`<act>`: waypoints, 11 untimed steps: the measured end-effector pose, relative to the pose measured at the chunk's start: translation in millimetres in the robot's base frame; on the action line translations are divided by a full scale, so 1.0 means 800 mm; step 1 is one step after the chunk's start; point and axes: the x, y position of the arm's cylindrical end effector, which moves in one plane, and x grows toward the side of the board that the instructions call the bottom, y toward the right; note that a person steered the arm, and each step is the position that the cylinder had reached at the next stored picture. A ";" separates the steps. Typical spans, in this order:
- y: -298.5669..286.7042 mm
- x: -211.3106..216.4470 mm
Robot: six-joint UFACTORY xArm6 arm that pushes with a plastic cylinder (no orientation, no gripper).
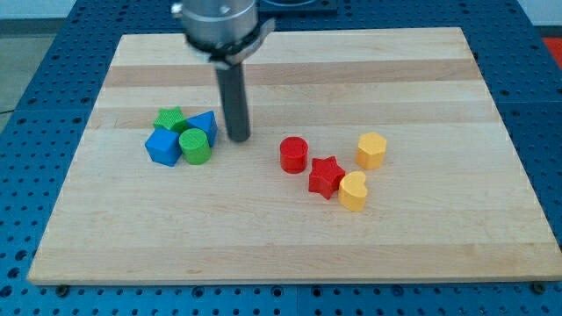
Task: Separate the blue triangle and green circle
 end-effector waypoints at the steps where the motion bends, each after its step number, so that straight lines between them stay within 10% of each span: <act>1: 0.004 0.045; 6: -0.069 -0.106; 11: -0.096 -0.054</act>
